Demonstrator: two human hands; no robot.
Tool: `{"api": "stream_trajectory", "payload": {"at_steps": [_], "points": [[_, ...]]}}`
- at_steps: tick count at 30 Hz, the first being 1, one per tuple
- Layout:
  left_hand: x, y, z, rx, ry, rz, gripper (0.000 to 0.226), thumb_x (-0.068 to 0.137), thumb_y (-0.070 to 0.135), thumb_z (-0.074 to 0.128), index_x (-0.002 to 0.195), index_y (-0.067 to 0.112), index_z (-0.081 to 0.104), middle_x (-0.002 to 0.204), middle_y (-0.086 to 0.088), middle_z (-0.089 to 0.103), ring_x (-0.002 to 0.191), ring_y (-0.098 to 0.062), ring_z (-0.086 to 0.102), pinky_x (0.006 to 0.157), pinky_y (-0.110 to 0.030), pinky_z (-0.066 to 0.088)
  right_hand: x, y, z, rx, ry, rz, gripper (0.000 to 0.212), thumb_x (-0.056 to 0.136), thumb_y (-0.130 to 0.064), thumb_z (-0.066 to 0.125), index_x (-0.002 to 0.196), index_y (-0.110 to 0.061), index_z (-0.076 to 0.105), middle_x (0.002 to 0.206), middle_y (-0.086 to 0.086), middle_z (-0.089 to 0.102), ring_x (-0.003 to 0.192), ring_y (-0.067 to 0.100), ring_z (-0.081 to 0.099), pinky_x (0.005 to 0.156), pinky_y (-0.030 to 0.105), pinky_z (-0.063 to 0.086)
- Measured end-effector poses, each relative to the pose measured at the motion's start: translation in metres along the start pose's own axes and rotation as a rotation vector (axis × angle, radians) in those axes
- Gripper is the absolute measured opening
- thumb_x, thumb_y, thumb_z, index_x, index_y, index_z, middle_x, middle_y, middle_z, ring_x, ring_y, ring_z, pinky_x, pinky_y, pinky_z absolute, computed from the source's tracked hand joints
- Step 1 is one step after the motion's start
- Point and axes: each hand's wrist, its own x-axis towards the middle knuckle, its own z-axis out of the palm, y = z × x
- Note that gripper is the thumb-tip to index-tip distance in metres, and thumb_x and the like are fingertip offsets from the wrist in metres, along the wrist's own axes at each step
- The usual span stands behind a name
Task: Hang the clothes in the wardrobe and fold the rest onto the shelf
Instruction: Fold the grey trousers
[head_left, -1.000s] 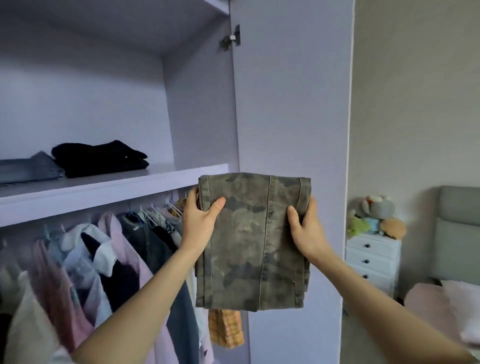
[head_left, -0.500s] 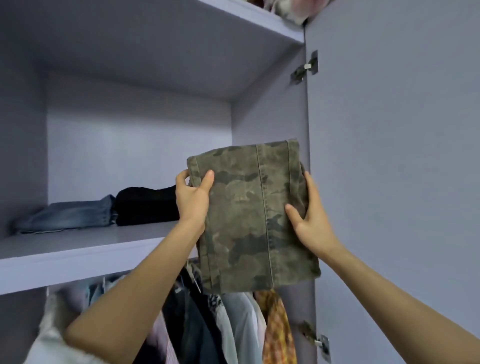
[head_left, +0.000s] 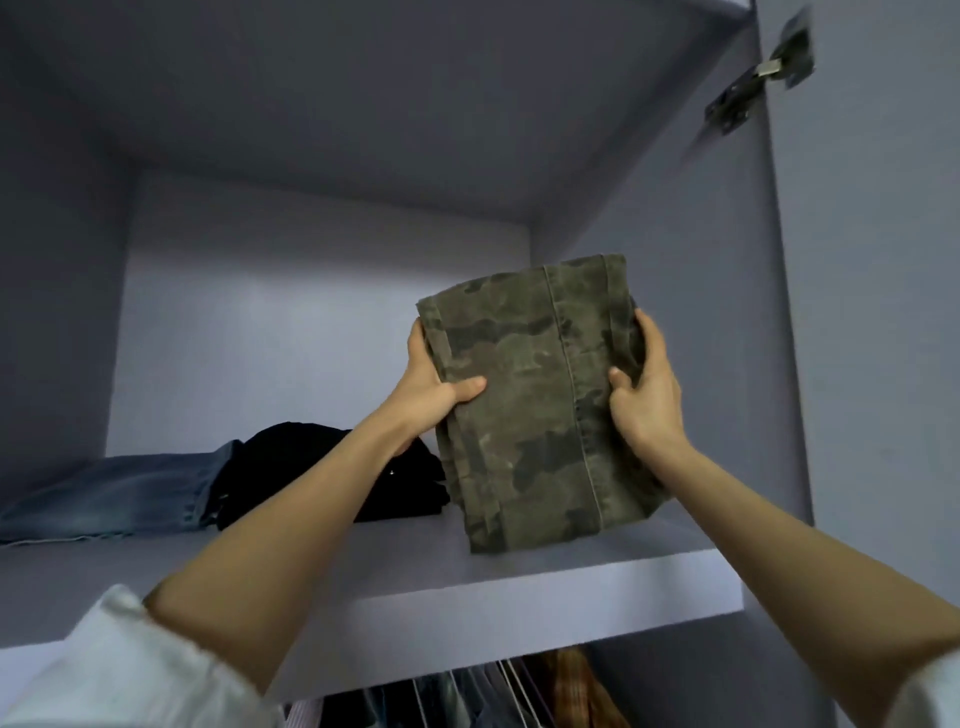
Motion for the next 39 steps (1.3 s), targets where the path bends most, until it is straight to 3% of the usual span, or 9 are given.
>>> {"api": "stream_trajectory", "payload": {"at_steps": [7,13,19,23,26,29,33,37,39], "points": [[0.086,-0.027,-0.017,0.283,0.251,0.232,0.073,0.096,0.019,0.051,0.15,0.03,0.004,0.139,-0.005,0.042,0.126,-0.023,0.043,0.109,-0.038,0.034,0.062,0.023,0.075,0.119,0.074,0.043,0.065,0.094,-0.005,0.044,0.147,-0.031,0.018,0.147,0.002,0.034,0.134,0.022,0.034,0.111,0.04,0.029],[0.111,-0.011,-0.138,0.714,0.48,0.209,0.068,0.099,0.03,0.043,0.151,0.032,-0.001,0.137,-0.017,0.038,0.121,-0.035,0.044,0.099,-0.039,0.035,0.079,-0.029,0.201,0.4,-0.052,0.125,0.062,0.094,-0.005,0.043,0.145,-0.032,0.02,0.138,0.005,0.043,0.125,0.025,0.044,0.107,0.037,0.035],[0.09,-0.02,-0.263,1.273,0.574,-0.118,0.066,0.099,0.041,0.034,0.151,0.022,-0.003,0.153,-0.016,0.018,0.126,-0.042,0.039,0.099,-0.049,0.037,0.058,-0.082,0.334,0.618,-0.219,0.384,0.057,0.093,-0.011,0.045,0.143,-0.033,0.025,0.126,0.006,0.053,0.104,0.026,0.055,0.09,0.027,0.045],[0.063,-0.046,-0.317,1.675,0.326,-0.421,0.061,0.097,0.053,0.027,0.15,0.028,0.01,0.159,-0.002,-0.002,0.143,-0.037,0.009,0.113,-0.056,0.013,0.025,-0.108,0.415,0.604,-0.455,0.691,0.061,0.093,-0.009,0.045,0.146,-0.017,0.017,0.14,0.016,0.04,0.119,0.034,0.049,0.099,0.035,0.042],[0.024,-0.091,-0.343,1.609,-0.051,-0.738,0.059,0.096,0.059,0.018,0.149,0.033,0.015,0.159,0.002,0.005,0.145,-0.029,0.003,0.114,-0.053,0.002,-0.003,-0.104,0.444,0.213,-0.801,0.49,0.065,0.094,-0.016,0.045,0.148,-0.009,0.009,0.149,0.024,0.02,0.129,0.036,0.037,0.103,0.035,0.037],[-0.009,-0.12,-0.353,1.536,-0.261,-0.972,0.062,0.096,0.06,0.012,0.15,0.032,0.012,0.159,-0.003,0.006,0.146,-0.025,0.007,0.118,-0.044,0.004,-0.016,-0.096,0.445,-0.059,-1.032,0.057,0.049,0.099,-0.025,0.038,0.144,-0.008,0.028,0.152,0.018,0.023,0.133,0.03,0.035,0.104,0.026,0.032],[-0.018,-0.103,-0.346,1.426,-0.189,-1.01,0.062,0.096,0.058,0.025,0.149,0.027,0.022,0.157,-0.007,0.018,0.142,-0.027,0.022,0.117,-0.041,0.016,-0.03,-0.09,0.423,-0.177,-1.272,-0.277,0.04,0.103,-0.019,0.024,0.135,-0.006,0.044,0.146,0.012,0.039,0.129,0.027,0.04,0.106,0.027,0.028],[-0.036,-0.07,-0.319,1.423,-0.101,-0.875,0.051,0.095,0.042,0.043,0.141,0.021,0.041,0.145,-0.009,0.042,0.127,-0.027,0.044,0.108,-0.036,0.034,-0.038,-0.089,0.385,-0.331,-1.273,-0.431,0.048,0.103,-0.033,0.024,0.148,-0.017,0.022,0.151,0.017,0.024,0.135,0.033,0.03,0.111,0.032,0.023],[-0.053,-0.05,-0.297,1.465,0.009,-0.787,0.048,0.095,0.038,0.045,0.139,0.022,0.042,0.141,-0.008,0.045,0.125,-0.029,0.044,0.106,-0.04,0.036,-0.039,-0.094,0.355,-0.265,-1.251,-0.458,0.045,0.102,-0.032,0.028,0.144,-0.015,0.034,0.146,0.014,0.035,0.129,0.03,0.038,0.108,0.032,0.03]]}}
